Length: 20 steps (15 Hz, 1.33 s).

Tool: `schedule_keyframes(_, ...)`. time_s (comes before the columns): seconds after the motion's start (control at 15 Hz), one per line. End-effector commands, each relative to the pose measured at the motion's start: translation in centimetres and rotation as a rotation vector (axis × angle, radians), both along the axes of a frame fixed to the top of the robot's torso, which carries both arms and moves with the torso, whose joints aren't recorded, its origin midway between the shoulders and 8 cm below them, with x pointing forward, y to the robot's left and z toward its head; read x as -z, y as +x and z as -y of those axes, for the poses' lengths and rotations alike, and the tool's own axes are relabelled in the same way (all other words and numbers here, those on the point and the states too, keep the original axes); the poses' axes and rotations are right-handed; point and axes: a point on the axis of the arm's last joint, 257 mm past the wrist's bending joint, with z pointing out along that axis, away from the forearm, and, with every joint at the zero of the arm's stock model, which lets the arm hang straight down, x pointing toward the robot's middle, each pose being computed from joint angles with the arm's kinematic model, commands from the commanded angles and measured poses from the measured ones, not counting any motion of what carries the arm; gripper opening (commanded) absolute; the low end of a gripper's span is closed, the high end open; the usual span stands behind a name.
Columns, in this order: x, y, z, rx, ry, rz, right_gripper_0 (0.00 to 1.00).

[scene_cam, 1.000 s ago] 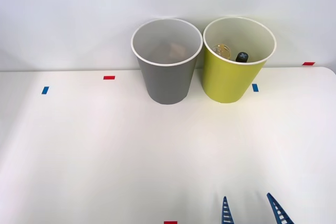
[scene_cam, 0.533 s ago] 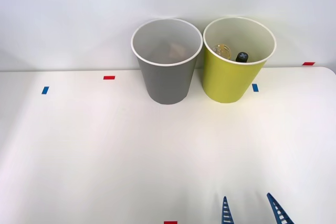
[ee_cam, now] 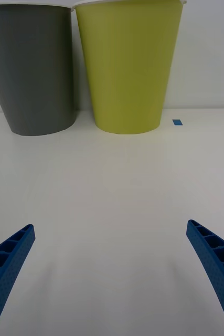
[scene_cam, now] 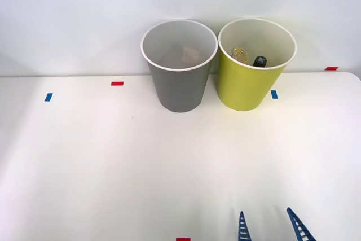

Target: Put cans in the gray bin, plastic bottles in the light green bin

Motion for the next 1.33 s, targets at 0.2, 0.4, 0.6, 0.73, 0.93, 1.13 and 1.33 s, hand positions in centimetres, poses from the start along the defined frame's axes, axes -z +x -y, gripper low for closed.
schedule_keyframes(0.2, 0.00, 0.00, 0.00, 0.000, 0.000, 0.000, 1.00)
schedule_keyframes(0.4, 0.00, 0.00, 0.00, 0.000, 0.000, 0.000, 1.00)
schedule_keyframes(0.6, 0.00, 0.00, 0.00, 0.000, 0.000, 0.000, 1.00)
schedule_keyframes(0.73, 0.00, 0.00, 0.00, 0.000, 0.000, 0.000, 1.00)
schedule_keyframes(0.93, 0.00, 0.00, 0.00, 0.000, 0.000, 0.000, 1.00)
schedule_keyframes(1.13, 0.00, 0.00, 0.00, 0.000, 0.000, 0.000, 1.00)
schedule_keyframes(1.33, 0.00, 0.00, 0.00, 0.000, 0.000, 0.000, 1.00)
